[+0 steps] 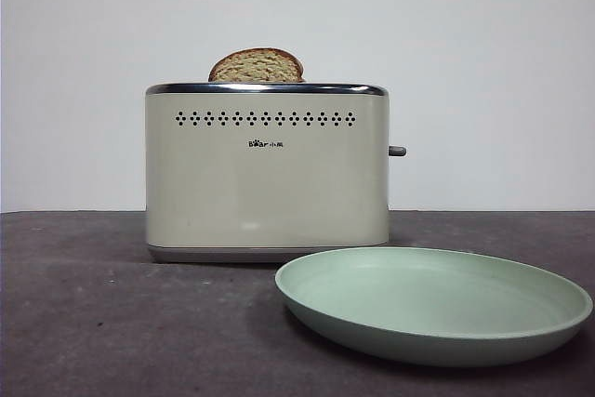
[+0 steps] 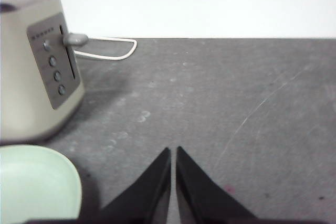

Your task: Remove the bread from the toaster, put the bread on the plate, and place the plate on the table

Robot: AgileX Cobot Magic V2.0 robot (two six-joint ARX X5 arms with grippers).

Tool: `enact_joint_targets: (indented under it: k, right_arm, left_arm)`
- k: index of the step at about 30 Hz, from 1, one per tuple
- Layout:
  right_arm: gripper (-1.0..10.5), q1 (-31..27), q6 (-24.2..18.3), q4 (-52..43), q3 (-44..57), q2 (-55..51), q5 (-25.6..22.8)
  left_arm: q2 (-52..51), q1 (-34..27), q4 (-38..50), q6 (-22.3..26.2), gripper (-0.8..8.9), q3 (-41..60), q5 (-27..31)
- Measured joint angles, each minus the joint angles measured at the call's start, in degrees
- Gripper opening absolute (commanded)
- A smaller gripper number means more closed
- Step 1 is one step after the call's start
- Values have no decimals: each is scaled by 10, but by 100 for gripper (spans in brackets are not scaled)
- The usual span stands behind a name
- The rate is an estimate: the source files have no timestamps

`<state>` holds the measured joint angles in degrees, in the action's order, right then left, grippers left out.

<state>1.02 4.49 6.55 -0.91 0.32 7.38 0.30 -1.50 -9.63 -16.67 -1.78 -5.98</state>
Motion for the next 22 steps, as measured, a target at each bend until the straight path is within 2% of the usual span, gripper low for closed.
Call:
enact_joint_targets:
  k: [6,11,16,22]
  right_arm:
    - [5,0,76,0,0,0,3]
    - [5,0,133,7,-15,0,6]
    - [5,0,155,37,-76,9,6]
    - [5,0,149,92,-169,77,23]
  left_arm:
    - [0,0,12,-30,7,0,-20]
    - [0,0,5,-68,7,-5,-59]
    - [17,0,1,-90,7,-56,-93]
    - [84,0,-49,-90,7,-144,-125]
